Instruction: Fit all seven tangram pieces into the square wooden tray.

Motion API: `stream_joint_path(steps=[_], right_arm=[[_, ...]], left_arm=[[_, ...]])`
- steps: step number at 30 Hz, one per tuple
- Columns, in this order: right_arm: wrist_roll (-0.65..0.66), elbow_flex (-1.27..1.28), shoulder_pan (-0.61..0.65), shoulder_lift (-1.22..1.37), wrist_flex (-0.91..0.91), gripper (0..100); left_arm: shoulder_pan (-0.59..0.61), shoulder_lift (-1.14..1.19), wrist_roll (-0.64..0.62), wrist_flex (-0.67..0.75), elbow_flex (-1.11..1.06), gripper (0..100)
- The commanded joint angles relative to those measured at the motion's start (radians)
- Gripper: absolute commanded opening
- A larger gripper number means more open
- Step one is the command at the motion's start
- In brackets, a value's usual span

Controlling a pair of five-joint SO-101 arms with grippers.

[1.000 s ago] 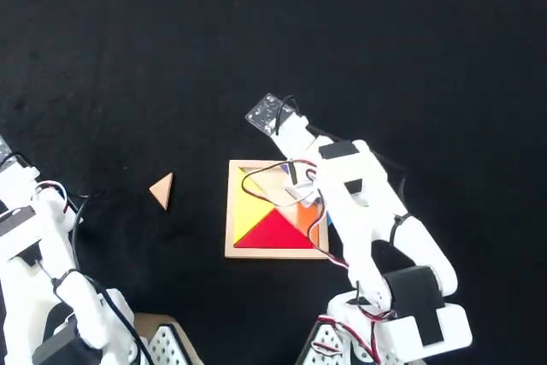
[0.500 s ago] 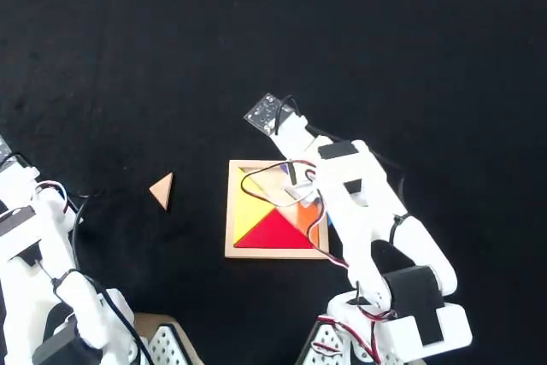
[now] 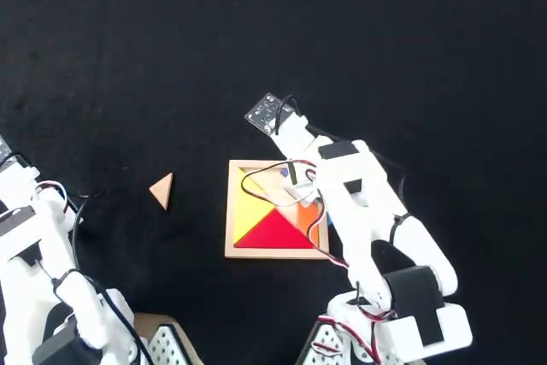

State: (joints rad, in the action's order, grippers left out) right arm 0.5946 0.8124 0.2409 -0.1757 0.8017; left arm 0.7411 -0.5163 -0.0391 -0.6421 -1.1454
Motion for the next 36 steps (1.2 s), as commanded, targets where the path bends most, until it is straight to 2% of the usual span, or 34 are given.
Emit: stream_joint_path(steps=[1, 4, 6, 17, 23, 29, 36], right_arm=[[-0.008, -0.070, -0.009, -0.007, -0.018, 9.3], [-0.032, -0.068, -0.032, -0.007, -0.031, 0.9], [-0.066, -0.068, -0.041, -0.007, -0.031, 2.0], [-0.078, -0.065, -0.028, -0.081, -0.028, 2.1], [-0.078, -0.041, 0.092, -0.125, -0.031, 2.1], [-0.144, -0.091, 0.140, -0.031, -0.055, 2.1], [-0.147, -0.151, 0.133, 0.105, -0.058, 2.1]], left_arm=[[-0.013, -0.011, -0.003, 0.014, 0.010, 8], [-0.013, -0.011, -0.003, 0.014, 0.010, 8], [-0.013, -0.011, -0.003, 0.014, 0.010, 8], [-0.013, -0.011, -0.003, 0.014, 0.010, 8], [-0.013, -0.011, -0.003, 0.014, 0.012, 8], [-0.013, -0.011, -0.003, 0.014, 0.010, 8], [-0.013, -0.011, -0.003, 0.014, 0.010, 8]])
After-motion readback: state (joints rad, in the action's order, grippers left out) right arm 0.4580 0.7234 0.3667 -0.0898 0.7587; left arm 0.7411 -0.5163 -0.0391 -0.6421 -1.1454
